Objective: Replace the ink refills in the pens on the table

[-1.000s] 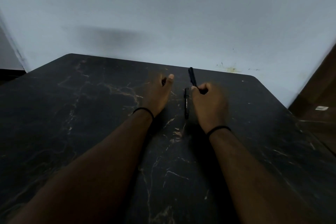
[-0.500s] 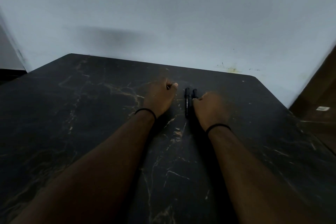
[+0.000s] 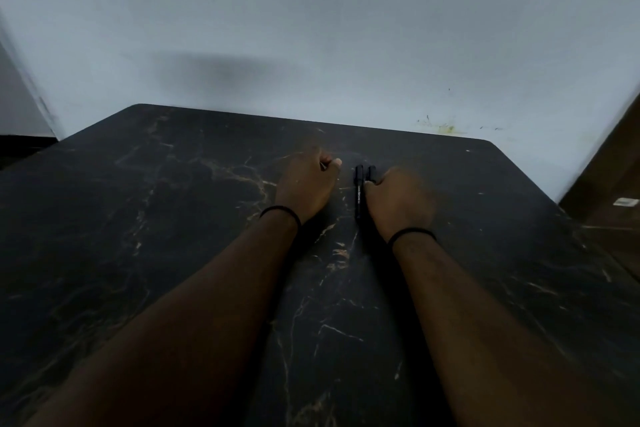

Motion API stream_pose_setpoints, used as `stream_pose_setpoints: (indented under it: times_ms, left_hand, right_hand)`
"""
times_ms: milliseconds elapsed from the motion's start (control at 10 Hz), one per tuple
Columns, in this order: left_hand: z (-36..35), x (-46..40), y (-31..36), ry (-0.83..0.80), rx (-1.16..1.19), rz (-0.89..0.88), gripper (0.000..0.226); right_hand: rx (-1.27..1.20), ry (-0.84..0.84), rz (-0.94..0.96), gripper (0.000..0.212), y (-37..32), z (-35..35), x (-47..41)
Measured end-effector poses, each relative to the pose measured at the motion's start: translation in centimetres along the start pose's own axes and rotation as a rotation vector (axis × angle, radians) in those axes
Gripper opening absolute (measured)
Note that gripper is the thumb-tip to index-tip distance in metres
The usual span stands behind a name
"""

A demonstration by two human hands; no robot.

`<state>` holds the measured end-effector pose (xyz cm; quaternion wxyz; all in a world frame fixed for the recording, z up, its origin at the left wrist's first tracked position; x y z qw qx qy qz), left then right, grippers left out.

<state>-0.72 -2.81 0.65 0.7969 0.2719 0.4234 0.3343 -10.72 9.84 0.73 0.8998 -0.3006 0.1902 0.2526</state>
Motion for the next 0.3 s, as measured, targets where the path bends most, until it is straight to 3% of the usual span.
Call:
stream_pose_setpoints:
  times_ms: [300]
  left_hand:
    - [0.22, 0.18, 0.04, 0.034, 0.006, -0.012, 0.019]
  right_hand:
    - [-0.083, 0.019, -0.054, 0.038, 0.45, 0.33, 0.11]
Point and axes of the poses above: each hand's wrist, its own x-axis away from the middle knuckle, its own z-axis out of the back of the hand, y = z × x, the point moved 4 cm from there along -x, towards the middle knuckle, and after that the axes turned 10 degrees about y, right-handed, at the moved point
